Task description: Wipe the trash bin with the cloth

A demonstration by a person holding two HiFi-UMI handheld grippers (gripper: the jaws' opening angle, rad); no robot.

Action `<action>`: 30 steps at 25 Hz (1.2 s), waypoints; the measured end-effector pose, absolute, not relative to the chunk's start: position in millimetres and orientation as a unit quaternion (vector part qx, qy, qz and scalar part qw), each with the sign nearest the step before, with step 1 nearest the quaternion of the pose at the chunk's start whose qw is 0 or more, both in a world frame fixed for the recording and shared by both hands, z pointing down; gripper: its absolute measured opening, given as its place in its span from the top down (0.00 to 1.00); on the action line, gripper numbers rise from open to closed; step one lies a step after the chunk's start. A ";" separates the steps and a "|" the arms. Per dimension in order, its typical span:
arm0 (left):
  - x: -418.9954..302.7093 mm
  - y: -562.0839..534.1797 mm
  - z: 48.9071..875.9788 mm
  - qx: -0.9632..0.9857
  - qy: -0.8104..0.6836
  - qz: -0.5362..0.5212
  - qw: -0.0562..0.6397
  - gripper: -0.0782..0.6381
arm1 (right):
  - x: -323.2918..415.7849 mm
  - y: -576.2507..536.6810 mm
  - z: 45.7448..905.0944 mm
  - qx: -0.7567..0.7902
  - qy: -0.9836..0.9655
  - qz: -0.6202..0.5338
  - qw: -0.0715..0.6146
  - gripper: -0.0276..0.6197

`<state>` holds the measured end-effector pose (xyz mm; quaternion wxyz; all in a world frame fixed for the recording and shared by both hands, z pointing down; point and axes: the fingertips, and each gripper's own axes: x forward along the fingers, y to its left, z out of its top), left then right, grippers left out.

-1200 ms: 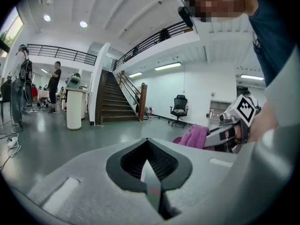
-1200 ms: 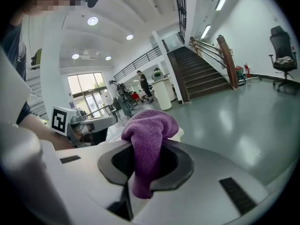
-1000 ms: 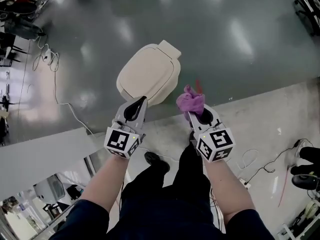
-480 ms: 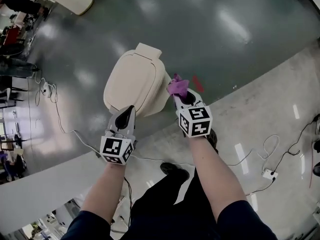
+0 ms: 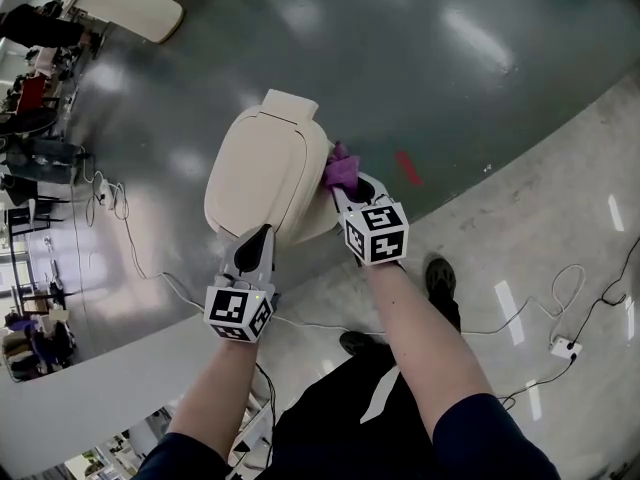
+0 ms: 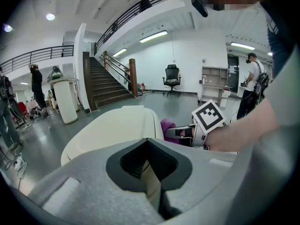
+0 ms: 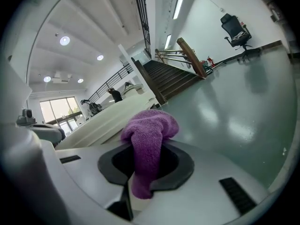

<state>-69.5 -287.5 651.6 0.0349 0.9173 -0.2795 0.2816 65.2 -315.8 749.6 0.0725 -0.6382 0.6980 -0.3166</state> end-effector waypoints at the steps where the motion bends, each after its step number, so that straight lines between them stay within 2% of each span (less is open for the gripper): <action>1: -69.7 -287.6 651.1 0.917 -0.281 0.281 0.034 0.91 | 64.0 -317.0 753.4 -0.637 0.699 -0.317 0.070 0.84; 19: -68.5 -293.3 647.9 0.921 -0.293 0.251 0.051 0.91 | 58.2 -331.9 922.1 -0.641 0.654 -0.403 0.004 0.84; 26: -70.1 -295.9 647.4 0.928 -0.291 0.227 0.056 0.91 | 48.9 -328.0 1002.4 -0.640 0.631 -0.435 -0.046 0.84; 30: -71.6 -297.4 645.4 0.931 -0.294 0.209 0.056 0.91 | 44.9 -329.5 1018.0 -0.635 0.630 -0.445 -0.038 0.84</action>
